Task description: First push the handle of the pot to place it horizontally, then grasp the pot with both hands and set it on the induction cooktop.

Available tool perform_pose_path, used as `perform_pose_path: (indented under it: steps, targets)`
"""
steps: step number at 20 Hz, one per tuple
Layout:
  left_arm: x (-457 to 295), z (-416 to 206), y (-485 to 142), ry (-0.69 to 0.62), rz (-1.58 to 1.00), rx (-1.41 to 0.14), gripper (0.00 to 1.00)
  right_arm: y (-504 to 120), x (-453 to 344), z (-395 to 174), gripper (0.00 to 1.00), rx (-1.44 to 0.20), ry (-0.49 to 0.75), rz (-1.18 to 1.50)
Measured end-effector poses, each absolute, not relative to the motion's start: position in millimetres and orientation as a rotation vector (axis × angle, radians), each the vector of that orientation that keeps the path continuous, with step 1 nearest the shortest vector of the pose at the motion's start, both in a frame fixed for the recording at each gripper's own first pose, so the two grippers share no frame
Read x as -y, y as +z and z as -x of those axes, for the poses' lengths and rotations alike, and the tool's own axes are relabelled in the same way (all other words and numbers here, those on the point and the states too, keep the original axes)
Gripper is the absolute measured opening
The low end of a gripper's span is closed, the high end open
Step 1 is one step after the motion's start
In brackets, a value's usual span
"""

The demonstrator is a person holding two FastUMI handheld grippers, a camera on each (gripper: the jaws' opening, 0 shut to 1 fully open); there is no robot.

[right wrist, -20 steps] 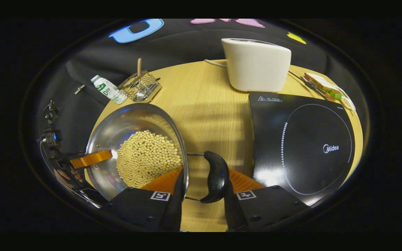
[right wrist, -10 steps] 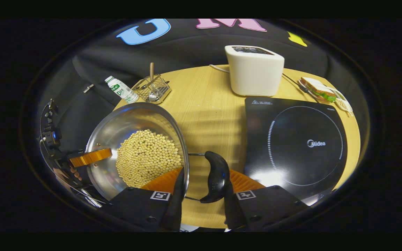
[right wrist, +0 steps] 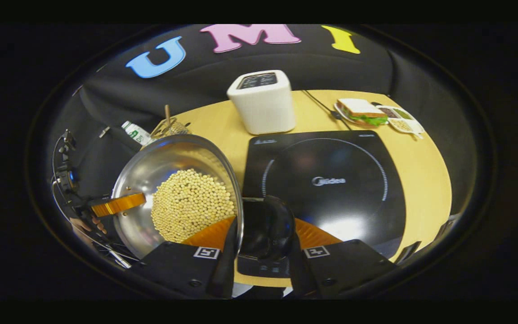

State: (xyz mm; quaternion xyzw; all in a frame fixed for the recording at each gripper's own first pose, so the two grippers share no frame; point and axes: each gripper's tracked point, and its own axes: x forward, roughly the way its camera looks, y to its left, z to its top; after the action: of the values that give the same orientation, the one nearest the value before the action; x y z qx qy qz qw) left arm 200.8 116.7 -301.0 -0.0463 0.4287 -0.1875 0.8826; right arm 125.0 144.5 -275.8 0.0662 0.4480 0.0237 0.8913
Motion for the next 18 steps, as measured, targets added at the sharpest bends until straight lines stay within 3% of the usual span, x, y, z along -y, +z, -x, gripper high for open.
perform_pose_path:
  steps: [9, 18]
  targets:
    - [-11, -209, -295, -0.472, 0.072, -0.914, 0.6, -259, -47, -122, 0.53, -0.929, -0.037, -0.187]
    - [48, -224, -304, -0.455, 0.098, -0.938, 0.6, -261, 8, -153, 0.53, -0.954, -0.035, -0.203]
